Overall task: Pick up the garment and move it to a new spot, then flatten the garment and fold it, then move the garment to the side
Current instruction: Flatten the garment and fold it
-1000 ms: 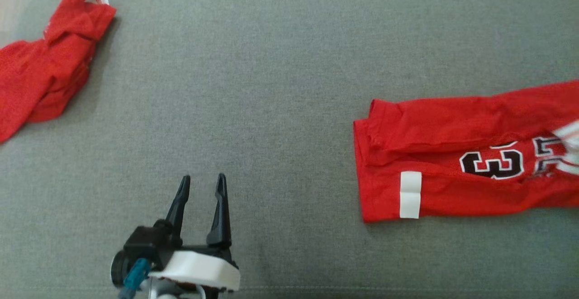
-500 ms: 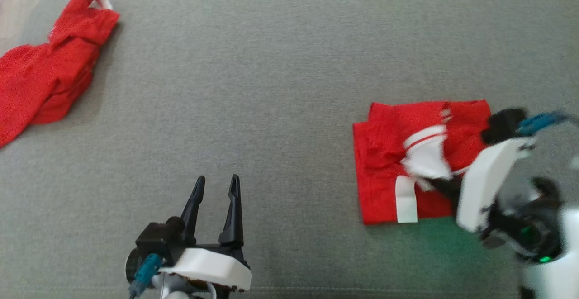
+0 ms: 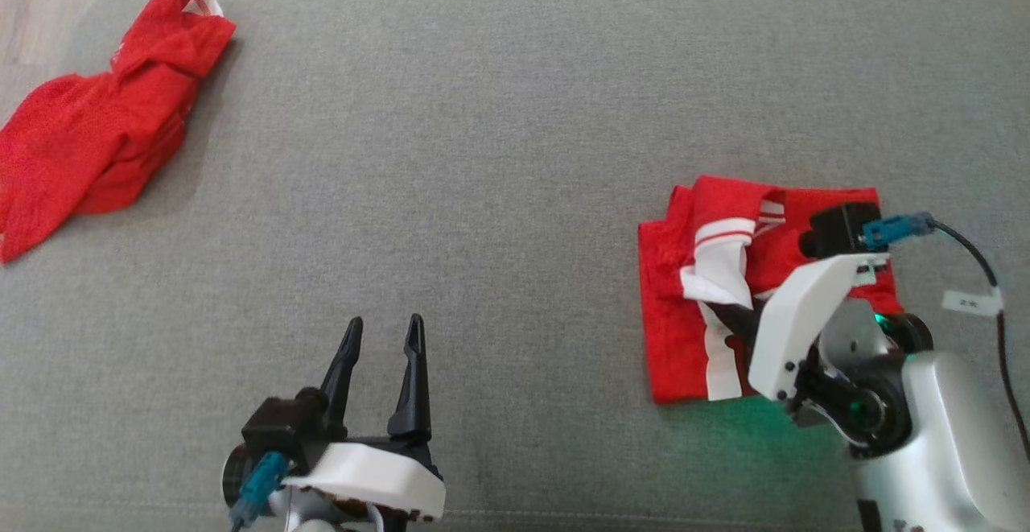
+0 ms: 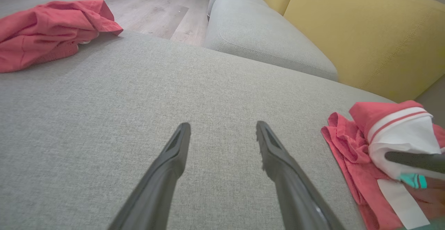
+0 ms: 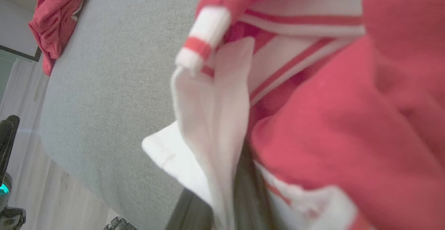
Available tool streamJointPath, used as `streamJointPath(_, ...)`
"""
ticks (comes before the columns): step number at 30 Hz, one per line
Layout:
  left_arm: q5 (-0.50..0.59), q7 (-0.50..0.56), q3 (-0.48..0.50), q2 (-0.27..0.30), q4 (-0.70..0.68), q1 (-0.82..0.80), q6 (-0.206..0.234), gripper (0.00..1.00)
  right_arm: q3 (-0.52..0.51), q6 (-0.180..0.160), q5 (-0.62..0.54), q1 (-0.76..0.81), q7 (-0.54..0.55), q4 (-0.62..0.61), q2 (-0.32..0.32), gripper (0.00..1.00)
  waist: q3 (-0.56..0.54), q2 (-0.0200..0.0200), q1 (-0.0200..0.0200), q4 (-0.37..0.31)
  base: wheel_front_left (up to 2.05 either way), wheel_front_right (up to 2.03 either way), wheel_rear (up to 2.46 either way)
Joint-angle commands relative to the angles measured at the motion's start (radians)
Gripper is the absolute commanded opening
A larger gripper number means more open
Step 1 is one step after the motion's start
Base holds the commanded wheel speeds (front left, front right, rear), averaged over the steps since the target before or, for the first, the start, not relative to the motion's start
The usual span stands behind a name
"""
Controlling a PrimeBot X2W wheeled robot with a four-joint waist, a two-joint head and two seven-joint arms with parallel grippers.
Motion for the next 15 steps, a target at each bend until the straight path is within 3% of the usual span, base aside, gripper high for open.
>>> streamJointPath(1,-0.005,-0.012,0.026,-0.007,-0.029,-0.022,0.005,1.00,0.029,0.007,-0.007,-0.044,-0.019,-0.035,0.011,0.00,-0.002,-0.0001,0.0000,-0.005,0.00,0.00,0.00)
streamJointPath(3,-0.005,-0.012,0.027,-0.007,-0.030,-0.019,0.007,1.00,0.044,0.007,-0.013,-0.046,-0.040,-0.033,0.012,0.48,-0.007,-0.0001,0.0000,-0.013,0.00,0.00,0.00)
streamJointPath(4,-0.005,-0.012,0.029,-0.007,-0.030,-0.016,0.008,1.00,0.053,0.007,-0.012,-0.044,-0.046,-0.035,0.012,1.00,-0.010,-0.0001,0.0000,-0.018,0.00,0.00,0.00)
streamJointPath(15,0.005,-0.012,0.062,-0.007,-0.019,0.010,-0.001,1.00,0.140,0.007,0.047,0.040,-0.082,-0.137,-0.023,1.00,-0.067,-0.0001,0.0000,-0.082,0.00,0.00,0.00)
